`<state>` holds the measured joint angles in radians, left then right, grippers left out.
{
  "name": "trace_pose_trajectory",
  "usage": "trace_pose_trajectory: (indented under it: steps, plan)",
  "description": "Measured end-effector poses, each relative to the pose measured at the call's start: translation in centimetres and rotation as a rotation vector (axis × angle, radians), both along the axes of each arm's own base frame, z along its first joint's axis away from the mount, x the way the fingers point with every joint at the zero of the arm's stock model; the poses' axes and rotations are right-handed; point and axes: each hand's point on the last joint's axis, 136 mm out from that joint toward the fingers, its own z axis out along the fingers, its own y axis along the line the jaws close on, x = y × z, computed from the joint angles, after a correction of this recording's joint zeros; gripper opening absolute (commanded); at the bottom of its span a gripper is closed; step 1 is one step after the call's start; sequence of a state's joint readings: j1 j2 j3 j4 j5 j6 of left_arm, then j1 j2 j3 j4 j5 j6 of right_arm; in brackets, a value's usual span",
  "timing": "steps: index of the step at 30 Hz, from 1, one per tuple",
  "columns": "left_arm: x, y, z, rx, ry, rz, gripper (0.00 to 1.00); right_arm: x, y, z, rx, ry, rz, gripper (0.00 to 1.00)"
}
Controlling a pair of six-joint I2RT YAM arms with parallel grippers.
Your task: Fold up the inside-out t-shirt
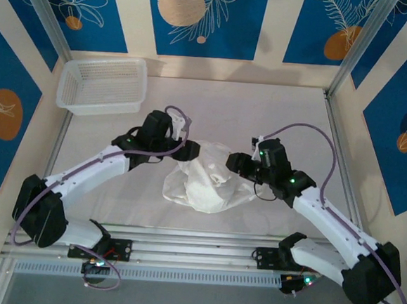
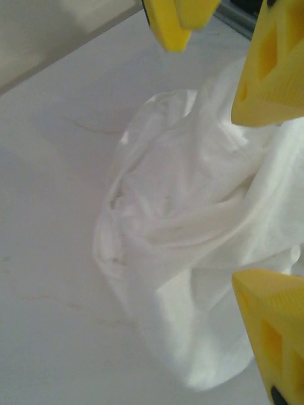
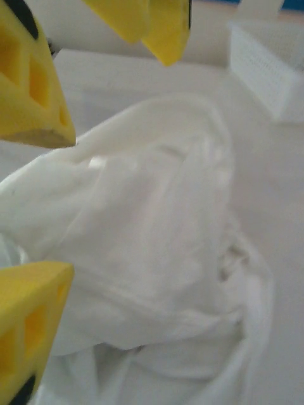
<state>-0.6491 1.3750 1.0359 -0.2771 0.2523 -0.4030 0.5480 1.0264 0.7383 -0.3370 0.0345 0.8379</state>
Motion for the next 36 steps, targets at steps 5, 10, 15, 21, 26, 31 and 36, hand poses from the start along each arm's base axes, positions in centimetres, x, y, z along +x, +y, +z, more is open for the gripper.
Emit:
trace_pose_trajectory:
  steps: [5,10,15,21,26,31,36]
  plan:
    - [-1.0,-0.9,-3.0,0.048,0.069,-0.013,0.67,-0.6,1.2,-2.0,0.019,0.107,0.028,0.42]
    - [-0.8,-1.1,-5.3,0.073,0.132,0.01,0.65,-0.4,2.7,-2.7,0.057,0.17,0.055,0.07]
    - [-0.6,-1.2,-7.4,0.092,0.194,0.037,0.4,-0.3,3.7,-1.4,0.094,0.172,0.08,0.0]
    - [0.6,-0.2,-8.9,0.136,0.15,0.103,0.24,-0.2,3.5,3.9,0.237,0.075,0.078,0.0]
    - [0.8,2.5,-12.3,0.23,0.092,0.18,0.45,0.8,2.9,9.6,0.366,-0.024,0.058,0.0]
    - [1.5,3.8,-11.3,0.24,-0.023,0.21,0.64,1.0,3.0,11.2,0.386,-0.045,0.056,0.0]
    - [0.9,5.5,-4.9,0.168,-0.188,0.225,0.69,1.4,2.6,11.6,0.392,-0.06,0.025,0.0]
